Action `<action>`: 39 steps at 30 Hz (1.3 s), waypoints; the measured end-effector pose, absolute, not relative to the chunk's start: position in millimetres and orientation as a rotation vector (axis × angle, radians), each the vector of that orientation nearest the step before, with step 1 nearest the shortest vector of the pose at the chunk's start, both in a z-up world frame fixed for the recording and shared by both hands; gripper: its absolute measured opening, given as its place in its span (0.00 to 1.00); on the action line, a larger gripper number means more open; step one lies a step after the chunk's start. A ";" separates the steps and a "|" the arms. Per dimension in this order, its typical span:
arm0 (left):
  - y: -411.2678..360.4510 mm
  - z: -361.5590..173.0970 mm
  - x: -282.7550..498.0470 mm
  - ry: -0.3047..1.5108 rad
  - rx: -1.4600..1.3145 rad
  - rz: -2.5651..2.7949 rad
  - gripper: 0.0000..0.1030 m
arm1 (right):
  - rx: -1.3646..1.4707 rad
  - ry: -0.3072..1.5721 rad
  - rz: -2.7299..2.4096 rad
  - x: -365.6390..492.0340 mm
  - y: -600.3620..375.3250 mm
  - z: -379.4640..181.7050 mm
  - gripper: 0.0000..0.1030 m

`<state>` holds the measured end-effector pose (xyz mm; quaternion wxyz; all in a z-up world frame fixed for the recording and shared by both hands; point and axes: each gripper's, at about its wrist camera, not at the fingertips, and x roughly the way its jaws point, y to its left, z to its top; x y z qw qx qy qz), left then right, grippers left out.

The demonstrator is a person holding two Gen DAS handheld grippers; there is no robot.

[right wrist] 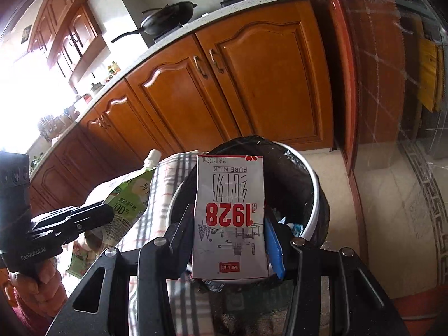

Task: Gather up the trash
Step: 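Carry the pouch and carton over the bin and open both tools to drop them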

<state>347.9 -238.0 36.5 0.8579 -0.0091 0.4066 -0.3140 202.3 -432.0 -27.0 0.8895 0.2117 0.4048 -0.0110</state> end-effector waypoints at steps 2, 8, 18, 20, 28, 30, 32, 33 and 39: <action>-247.7 31.6 361.0 0.878 -0.031 -0.664 0.17 | 0.431 0.856 -0.032 210.0 -436.5 -30.1 0.45; -268.9 25.0 382.7 0.899 -0.022 -0.665 0.17 | 0.409 0.901 -0.038 223.7 -444.4 -41.3 0.45; -284.0 10.9 399.8 0.951 -0.014 -0.646 0.26 | 0.421 0.923 -0.041 233.1 -456.6 -48.4 0.46; -285.0 10.4 401.6 0.957 -0.029 -0.650 0.30 | 0.429 0.927 -0.034 235.2 -457.5 -48.7 0.49; -267.2 11.5 383.2 0.919 -0.044 -0.631 0.34 | 0.455 0.893 -0.038 226.4 -458.7 -43.1 0.56; -258.5 12.1 375.3 0.911 -0.057 -0.621 0.34 | 0.464 0.881 -0.035 219.7 -455.8 -41.6 0.56; -247.1 11.5 366.2 0.905 -0.076 -0.618 0.34 | 0.474 0.873 -0.030 214.8 -452.0 -40.4 0.56; -241.3 11.5 361.0 0.900 -0.084 -0.612 0.34 | 0.481 0.868 -0.028 211.5 -449.2 -40.2 0.56; -202.5 18.1 323.0 0.852 -0.129 -0.568 0.34 | 0.506 0.844 -0.007 191.9 -428.7 -39.4 0.56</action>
